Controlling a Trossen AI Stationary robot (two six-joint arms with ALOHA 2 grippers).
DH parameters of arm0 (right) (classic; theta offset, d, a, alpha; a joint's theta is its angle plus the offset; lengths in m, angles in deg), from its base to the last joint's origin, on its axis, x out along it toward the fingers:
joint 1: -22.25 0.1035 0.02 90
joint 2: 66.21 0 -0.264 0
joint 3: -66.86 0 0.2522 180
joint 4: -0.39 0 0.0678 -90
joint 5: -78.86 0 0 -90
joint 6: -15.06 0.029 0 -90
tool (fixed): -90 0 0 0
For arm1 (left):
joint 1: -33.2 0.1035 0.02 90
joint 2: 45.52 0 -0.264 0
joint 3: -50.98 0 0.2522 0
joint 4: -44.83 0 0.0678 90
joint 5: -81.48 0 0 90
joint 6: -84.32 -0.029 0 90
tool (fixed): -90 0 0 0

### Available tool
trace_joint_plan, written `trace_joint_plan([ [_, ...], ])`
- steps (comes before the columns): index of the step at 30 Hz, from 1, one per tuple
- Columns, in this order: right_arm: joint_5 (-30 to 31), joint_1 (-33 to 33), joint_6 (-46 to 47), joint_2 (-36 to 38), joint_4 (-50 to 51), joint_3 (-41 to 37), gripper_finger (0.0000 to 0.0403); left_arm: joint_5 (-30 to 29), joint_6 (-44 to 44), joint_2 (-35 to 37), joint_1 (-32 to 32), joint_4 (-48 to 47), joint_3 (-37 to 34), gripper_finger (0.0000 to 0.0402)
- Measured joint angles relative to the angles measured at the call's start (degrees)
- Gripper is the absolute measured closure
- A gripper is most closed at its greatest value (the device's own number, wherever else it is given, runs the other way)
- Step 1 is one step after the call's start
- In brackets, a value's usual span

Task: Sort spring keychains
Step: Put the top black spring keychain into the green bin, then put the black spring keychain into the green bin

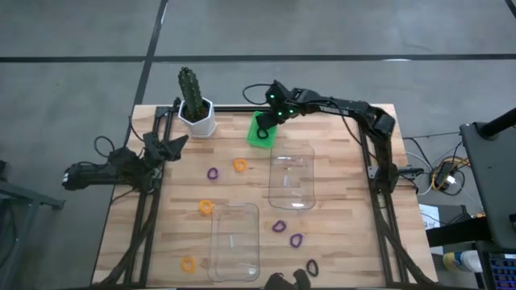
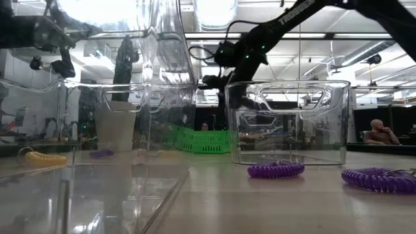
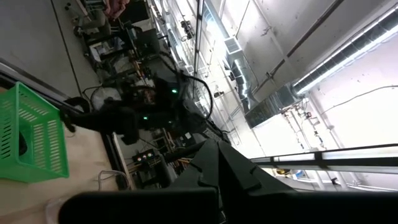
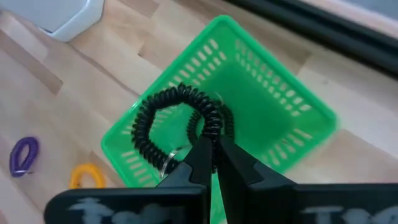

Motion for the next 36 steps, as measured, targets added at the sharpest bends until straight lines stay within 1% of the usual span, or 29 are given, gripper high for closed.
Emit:
trace_joint_plan([
  [7,0.4,0.2,-0.4,-8.9,12.6,10.4,0.0375,0.0,0.1,0.0,0.0,0.0,0.0,0.0401],
  [12,0.3,1.4,-3.7,-13.4,18.2,17.9,0.0331,0.0,0.1,0.0,0.0,0.1,0.0,0.0401],
  [18,0.6,2.0,-6.2,-14.5,21.5,25.1,0.0264,0.0,0.1,0.0,0.0,0.1,0.0,0.0401],
  [23,-0.2,2.2,-9.0,-13.0,25.3,28.6,0.0228,0.0,0.2,0.0,0.0,0.1,0.0,0.0401],
  [27,-2.9,3.0,-12.0,-11.1,29.1,30.5,0.0224,0.0,0.1,0.0,0.0,0.1,0.0,0.0401],
  [36,-3.9,8.6,-14.6,-3.3,32.3,28.7,0.0247,0.0,0.1,-0.1,0.0,-0.7,0.0,0.0401],
])
